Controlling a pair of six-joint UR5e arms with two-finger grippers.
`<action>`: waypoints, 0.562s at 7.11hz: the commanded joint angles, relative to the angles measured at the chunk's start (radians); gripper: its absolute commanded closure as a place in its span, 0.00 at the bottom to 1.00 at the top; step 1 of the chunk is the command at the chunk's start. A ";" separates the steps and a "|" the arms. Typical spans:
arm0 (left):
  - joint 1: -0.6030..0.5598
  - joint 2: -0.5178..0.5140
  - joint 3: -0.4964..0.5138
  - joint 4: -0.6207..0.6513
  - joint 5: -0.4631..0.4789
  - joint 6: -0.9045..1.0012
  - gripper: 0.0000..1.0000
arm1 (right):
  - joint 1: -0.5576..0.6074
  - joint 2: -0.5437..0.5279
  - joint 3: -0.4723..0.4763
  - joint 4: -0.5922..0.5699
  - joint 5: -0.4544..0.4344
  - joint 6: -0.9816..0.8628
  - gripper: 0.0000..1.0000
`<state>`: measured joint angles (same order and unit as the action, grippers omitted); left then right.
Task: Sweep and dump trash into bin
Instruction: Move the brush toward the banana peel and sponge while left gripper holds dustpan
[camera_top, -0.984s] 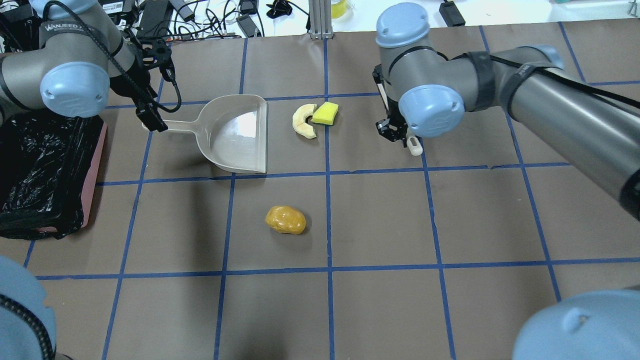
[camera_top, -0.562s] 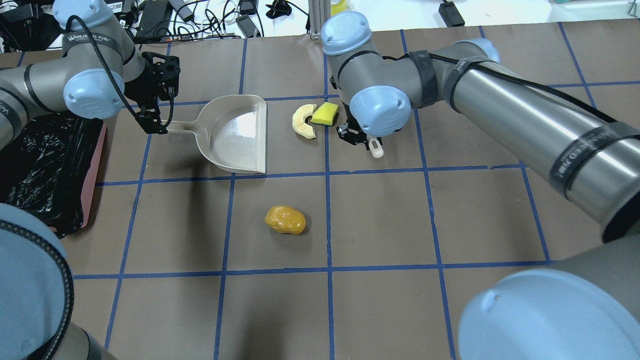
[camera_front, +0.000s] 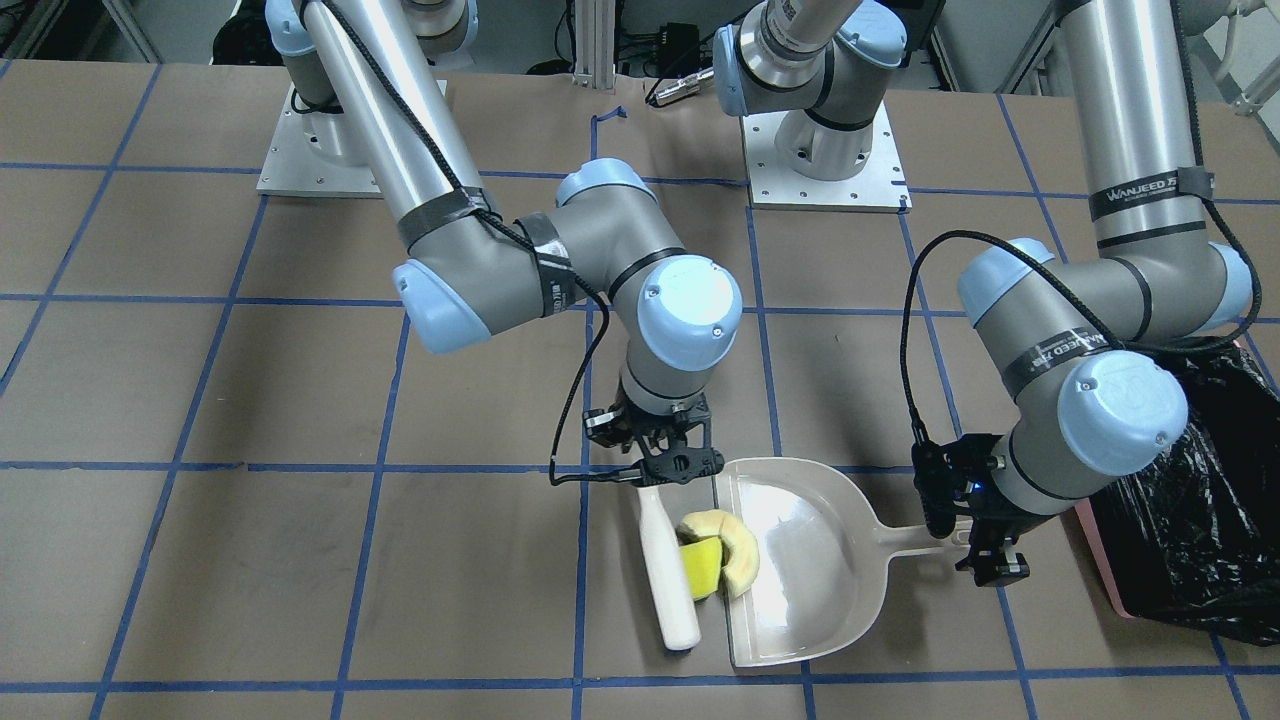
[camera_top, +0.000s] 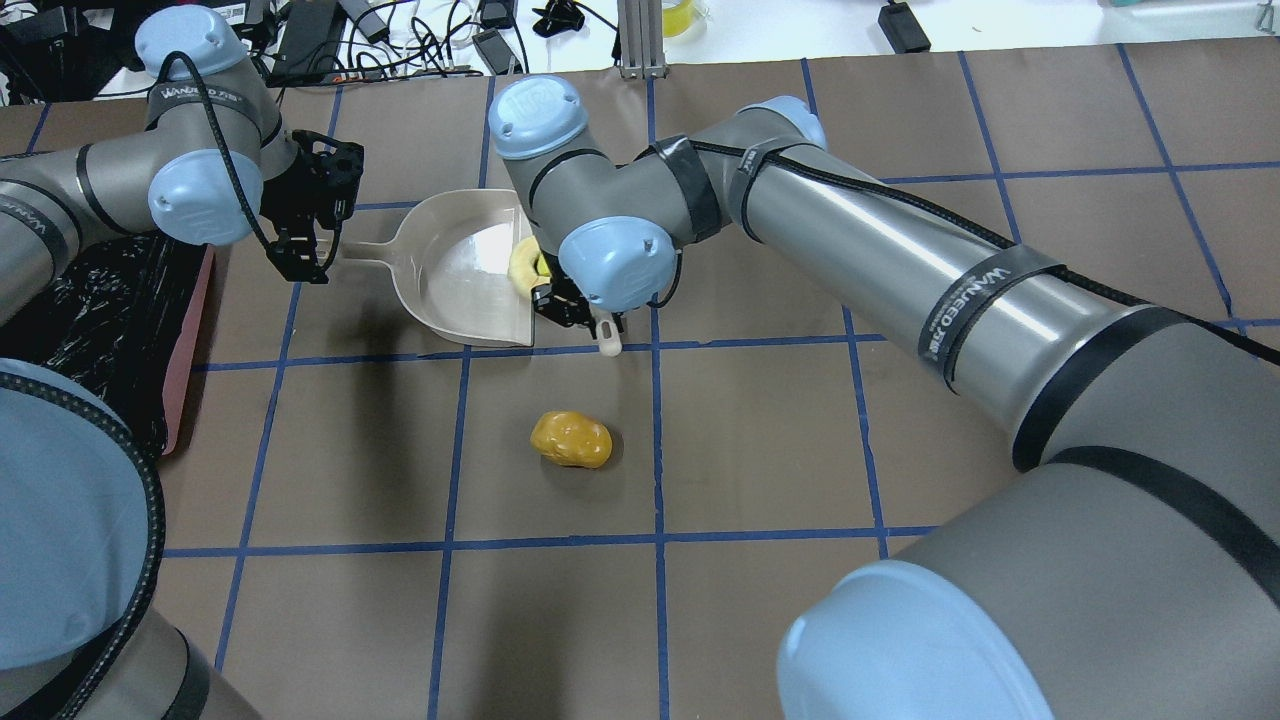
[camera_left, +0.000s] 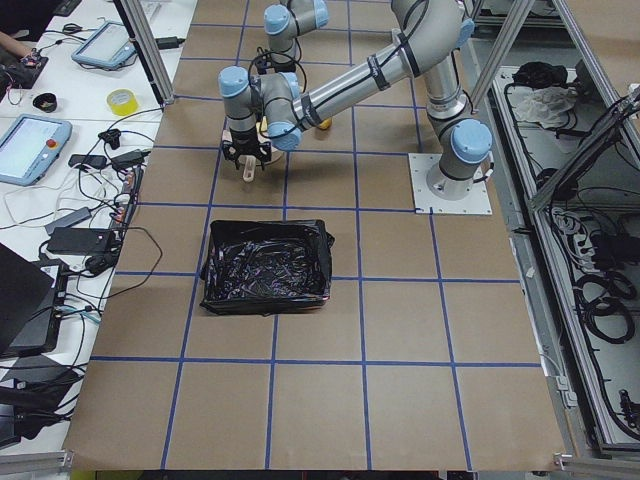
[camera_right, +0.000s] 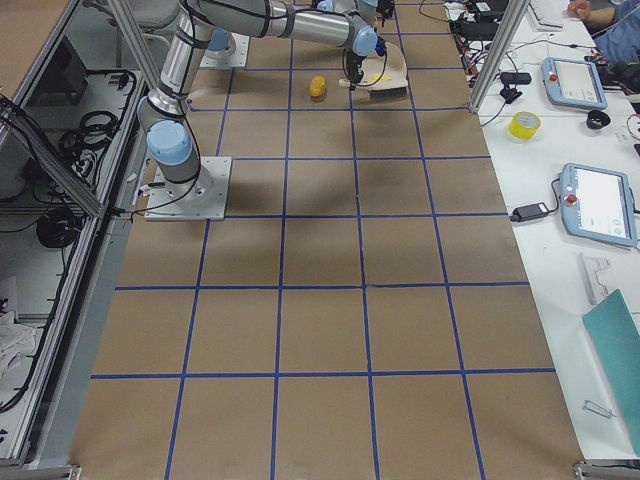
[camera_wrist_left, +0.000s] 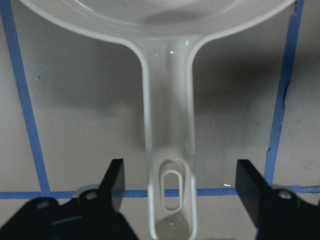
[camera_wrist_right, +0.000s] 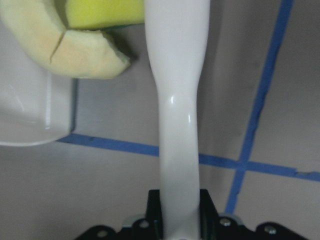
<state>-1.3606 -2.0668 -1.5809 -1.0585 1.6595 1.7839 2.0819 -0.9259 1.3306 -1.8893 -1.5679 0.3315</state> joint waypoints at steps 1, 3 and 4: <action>0.017 -0.010 0.001 0.002 -0.003 -0.003 0.62 | 0.078 0.019 -0.051 -0.004 0.170 0.157 1.00; 0.017 -0.013 -0.002 0.005 -0.004 -0.003 0.88 | 0.078 0.021 -0.108 -0.002 0.224 0.229 1.00; 0.017 -0.013 -0.004 0.005 -0.006 -0.003 1.00 | 0.073 0.012 -0.114 0.007 0.239 0.244 1.00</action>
<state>-1.3442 -2.0793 -1.5831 -1.0546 1.6554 1.7810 2.1572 -0.9084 1.2360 -1.8900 -1.3588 0.5412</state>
